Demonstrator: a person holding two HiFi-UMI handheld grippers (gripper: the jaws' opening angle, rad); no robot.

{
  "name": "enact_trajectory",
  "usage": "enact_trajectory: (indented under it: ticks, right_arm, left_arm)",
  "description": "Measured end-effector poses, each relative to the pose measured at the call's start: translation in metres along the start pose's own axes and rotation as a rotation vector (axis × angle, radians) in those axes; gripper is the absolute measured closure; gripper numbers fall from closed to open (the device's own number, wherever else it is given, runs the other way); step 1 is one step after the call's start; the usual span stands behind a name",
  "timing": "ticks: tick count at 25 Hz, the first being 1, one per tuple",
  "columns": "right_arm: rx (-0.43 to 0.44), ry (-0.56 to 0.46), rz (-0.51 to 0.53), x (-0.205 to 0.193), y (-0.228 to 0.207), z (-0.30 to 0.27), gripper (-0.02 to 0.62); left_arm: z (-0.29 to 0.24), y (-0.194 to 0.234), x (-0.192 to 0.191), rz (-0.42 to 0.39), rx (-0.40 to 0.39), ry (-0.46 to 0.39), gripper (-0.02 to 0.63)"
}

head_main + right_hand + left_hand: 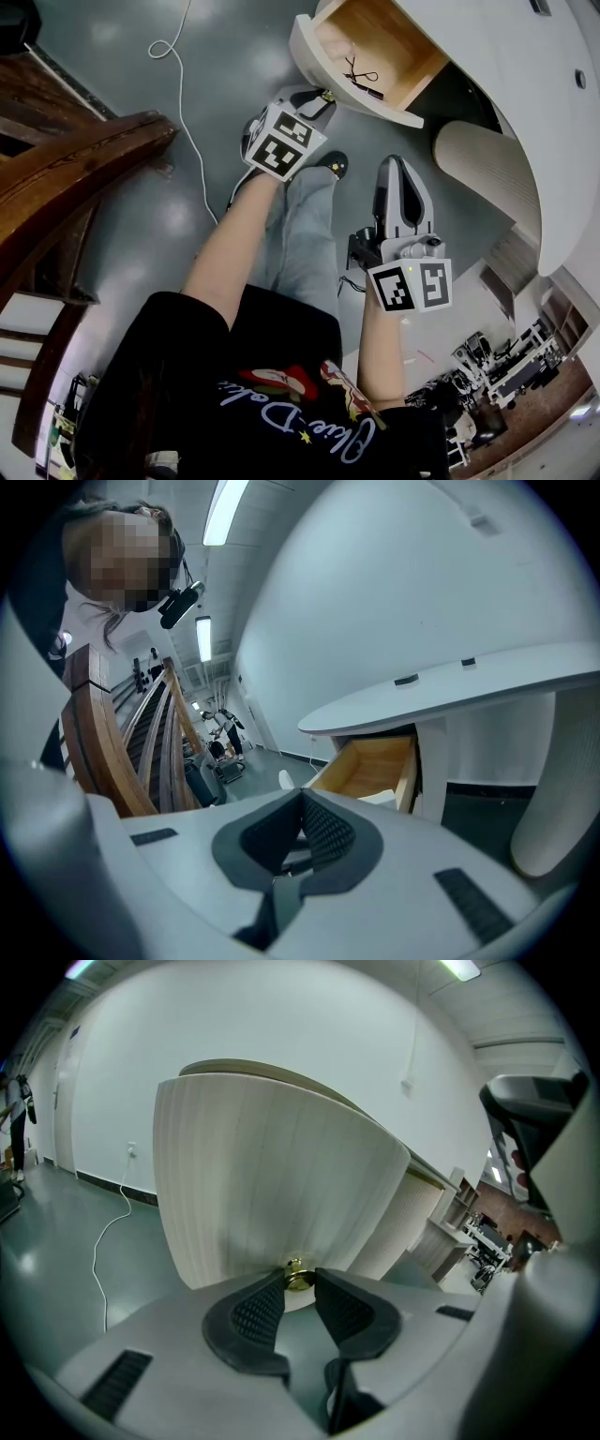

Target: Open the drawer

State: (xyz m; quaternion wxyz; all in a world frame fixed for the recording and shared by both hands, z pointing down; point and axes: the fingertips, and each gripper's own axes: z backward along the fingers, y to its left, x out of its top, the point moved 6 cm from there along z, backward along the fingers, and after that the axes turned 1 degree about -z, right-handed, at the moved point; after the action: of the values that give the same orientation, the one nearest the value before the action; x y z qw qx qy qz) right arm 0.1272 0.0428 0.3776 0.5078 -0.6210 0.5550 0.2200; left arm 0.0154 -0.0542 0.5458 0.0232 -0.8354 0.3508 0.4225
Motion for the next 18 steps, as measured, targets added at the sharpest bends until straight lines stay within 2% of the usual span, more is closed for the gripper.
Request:
enact_trajectory:
  ticks: [18]
  right_arm:
    - [-0.026, -0.002, -0.003, 0.009, 0.002, -0.006, 0.595]
  left_arm:
    - [0.003, -0.001, 0.001, -0.011, -0.026, 0.010, 0.508]
